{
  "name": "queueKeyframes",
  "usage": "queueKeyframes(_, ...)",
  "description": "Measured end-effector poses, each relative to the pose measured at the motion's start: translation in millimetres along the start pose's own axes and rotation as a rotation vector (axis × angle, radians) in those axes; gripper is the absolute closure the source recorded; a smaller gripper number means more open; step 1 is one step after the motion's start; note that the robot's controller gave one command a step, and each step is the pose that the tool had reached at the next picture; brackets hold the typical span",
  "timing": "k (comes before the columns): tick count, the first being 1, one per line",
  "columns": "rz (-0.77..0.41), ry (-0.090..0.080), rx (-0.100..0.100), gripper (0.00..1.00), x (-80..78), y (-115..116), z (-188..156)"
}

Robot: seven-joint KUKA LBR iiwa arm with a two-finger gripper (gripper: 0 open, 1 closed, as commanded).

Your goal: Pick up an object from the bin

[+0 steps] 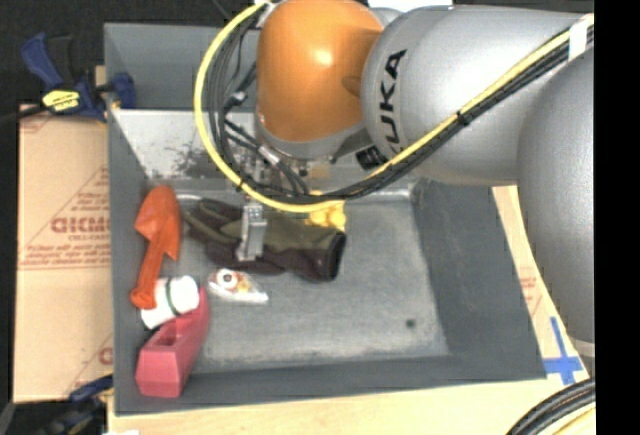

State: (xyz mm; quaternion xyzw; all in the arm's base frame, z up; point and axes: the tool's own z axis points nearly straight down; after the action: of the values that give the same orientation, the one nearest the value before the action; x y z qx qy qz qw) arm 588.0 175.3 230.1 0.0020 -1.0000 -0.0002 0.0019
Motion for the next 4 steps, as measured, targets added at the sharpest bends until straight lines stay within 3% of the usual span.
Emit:
queueKeyframes(1, 0.004, -0.007, -0.001, 0.0, -1.8, -1.0, -4.0)
queueKeyframes(2, 0.162, -0.011, -0.003, 0.0, -8.6, -44.3, 127.1)
queueKeyframes(3, 0.084, -0.02, -0.006, 0.0, 0.7, -57.2, 157.0)
queueKeyframes(4, 0.342, -0.013, -0.006, 0.0, 0.9, -30.6, 128.4)
